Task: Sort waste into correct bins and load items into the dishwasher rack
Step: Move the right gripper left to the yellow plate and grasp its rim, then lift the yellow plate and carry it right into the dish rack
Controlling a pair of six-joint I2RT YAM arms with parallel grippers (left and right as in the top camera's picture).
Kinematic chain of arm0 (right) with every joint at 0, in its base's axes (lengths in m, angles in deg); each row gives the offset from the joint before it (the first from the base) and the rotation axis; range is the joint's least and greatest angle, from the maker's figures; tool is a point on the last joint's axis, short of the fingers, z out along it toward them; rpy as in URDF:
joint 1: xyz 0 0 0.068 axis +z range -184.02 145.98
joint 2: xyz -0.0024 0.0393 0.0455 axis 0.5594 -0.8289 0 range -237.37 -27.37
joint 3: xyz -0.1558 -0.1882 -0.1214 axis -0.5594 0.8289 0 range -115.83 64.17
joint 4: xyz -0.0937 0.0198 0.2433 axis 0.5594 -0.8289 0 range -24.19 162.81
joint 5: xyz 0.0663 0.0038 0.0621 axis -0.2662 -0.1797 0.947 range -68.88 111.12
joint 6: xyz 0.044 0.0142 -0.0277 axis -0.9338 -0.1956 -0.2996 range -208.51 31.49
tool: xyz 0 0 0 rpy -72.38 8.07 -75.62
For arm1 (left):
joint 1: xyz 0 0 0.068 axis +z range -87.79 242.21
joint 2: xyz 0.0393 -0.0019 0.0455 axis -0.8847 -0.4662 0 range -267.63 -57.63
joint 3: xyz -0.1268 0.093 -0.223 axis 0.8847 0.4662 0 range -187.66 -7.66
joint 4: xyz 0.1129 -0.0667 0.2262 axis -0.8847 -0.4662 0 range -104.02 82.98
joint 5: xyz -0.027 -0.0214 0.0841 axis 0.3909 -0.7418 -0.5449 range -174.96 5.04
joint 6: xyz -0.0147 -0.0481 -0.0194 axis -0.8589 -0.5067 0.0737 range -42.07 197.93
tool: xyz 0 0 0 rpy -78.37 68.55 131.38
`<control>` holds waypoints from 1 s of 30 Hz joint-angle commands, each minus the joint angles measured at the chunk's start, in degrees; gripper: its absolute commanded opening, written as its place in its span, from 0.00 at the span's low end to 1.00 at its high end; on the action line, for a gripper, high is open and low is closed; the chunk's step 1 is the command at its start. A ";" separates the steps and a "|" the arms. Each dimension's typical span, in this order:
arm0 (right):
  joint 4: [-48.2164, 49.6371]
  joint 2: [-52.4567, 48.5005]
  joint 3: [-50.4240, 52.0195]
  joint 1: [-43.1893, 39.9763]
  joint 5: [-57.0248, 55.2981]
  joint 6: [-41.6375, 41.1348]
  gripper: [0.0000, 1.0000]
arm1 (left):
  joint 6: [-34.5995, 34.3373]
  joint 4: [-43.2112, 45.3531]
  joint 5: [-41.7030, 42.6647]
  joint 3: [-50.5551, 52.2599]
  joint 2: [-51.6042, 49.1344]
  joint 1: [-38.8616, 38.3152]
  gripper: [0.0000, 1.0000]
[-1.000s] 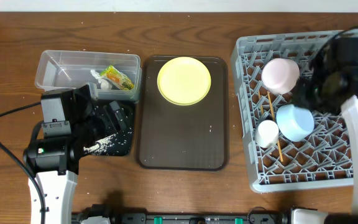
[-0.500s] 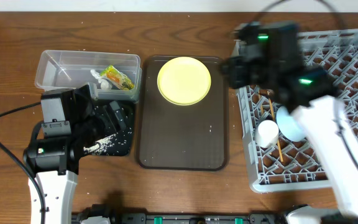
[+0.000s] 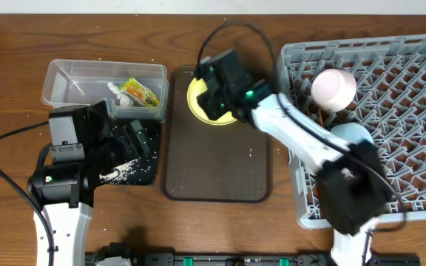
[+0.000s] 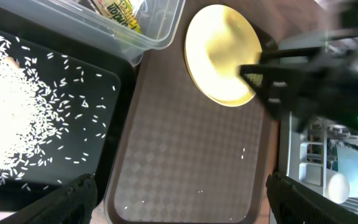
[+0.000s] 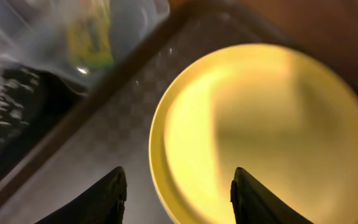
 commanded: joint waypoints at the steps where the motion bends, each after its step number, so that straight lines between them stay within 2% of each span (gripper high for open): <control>1: 1.51 -3.52 0.00 1.14 -1.25 2.34 0.52 | 0.74 -0.02 -0.31 -0.24 0.02 0.26 0.90; 13: -0.96 -9.70 0.00 2.45 -1.25 3.80 0.44 | 0.74 -0.02 -0.31 -0.24 0.02 0.26 0.90; 20: -3.19 -9.70 0.00 2.38 -1.27 3.80 0.15 | 0.74 -0.02 -0.31 -0.24 0.02 0.24 0.90; 24: -3.89 -9.70 0.00 2.38 -1.25 3.78 0.12 | 0.74 -0.02 -0.31 -0.24 0.02 0.24 0.90; 27: -3.45 -9.46 -0.02 2.43 -1.25 3.78 0.01 | 0.74 -0.02 -0.31 -0.24 0.02 0.26 0.90; 30: -3.39 -7.93 -0.48 2.43 -1.22 3.63 0.01 | 0.74 -0.02 -0.31 -0.24 0.02 0.24 0.90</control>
